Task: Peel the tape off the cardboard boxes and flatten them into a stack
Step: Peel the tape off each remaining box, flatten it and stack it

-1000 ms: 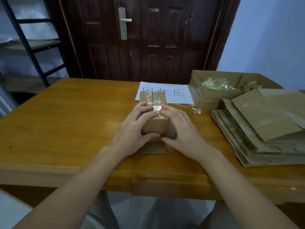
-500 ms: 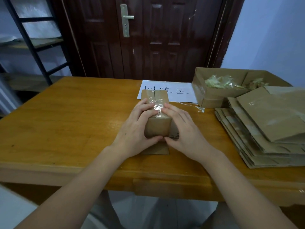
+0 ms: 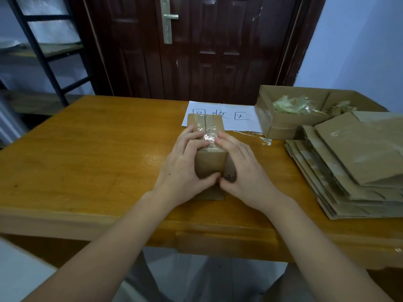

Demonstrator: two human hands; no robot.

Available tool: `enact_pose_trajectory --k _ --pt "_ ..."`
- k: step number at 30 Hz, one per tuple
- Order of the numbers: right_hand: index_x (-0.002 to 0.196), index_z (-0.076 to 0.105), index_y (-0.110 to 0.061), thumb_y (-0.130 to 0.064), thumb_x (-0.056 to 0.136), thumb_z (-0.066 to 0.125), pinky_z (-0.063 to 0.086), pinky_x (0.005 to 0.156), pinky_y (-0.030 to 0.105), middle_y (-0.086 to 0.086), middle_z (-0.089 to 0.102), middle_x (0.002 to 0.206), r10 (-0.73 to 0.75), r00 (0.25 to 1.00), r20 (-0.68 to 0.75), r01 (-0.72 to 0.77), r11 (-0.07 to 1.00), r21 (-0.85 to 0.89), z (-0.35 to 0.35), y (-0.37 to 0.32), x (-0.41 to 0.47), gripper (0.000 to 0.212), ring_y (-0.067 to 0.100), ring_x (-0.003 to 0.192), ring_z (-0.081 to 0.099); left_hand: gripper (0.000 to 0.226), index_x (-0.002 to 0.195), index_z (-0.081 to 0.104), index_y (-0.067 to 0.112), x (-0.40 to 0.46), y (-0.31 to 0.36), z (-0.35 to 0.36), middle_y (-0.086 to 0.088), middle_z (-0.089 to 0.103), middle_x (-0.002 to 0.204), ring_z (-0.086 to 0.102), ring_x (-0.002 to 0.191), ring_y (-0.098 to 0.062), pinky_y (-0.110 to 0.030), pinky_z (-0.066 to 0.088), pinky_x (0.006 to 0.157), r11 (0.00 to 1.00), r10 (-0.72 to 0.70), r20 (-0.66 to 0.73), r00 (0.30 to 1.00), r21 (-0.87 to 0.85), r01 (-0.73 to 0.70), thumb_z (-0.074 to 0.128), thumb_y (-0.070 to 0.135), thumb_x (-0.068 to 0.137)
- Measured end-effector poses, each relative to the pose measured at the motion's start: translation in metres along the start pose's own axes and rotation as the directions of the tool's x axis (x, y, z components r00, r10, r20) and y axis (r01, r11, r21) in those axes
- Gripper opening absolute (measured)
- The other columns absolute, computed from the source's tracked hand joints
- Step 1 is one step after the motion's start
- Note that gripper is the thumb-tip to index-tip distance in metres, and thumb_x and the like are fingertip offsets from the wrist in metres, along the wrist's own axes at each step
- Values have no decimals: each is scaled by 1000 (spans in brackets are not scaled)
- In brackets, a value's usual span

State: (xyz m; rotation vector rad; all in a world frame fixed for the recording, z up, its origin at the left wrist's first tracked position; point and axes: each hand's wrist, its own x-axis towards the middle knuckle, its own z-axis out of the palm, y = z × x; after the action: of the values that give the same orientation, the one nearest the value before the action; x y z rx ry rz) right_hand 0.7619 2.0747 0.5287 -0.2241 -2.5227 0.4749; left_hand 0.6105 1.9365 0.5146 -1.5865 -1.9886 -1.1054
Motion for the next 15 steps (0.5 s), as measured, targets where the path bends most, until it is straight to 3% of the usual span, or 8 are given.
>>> enact_pose_trajectory --k 8,15 --pt "157 26 -32 -21 84 78 25 116 30 -18 17 165 3 1000 20 -3 1000 -13 -2 -1 -1 91 10 151 21 79 140 39 29 -9 1 7 2 23 156 10 155 -12 -40 38 112 994 -92 3 996 -51 92 80 42 74" --pt "160 17 -34 -15 81 78 31 118 35 -19 9 168 -19 998 59 19 1000 2 -5 0 -3 102 10 153 18 88 143 38 32 -12 12 9 3 22 156 33 142 -17 -32 47 103 988 -154 -59 986 -14 154 85 45 69"
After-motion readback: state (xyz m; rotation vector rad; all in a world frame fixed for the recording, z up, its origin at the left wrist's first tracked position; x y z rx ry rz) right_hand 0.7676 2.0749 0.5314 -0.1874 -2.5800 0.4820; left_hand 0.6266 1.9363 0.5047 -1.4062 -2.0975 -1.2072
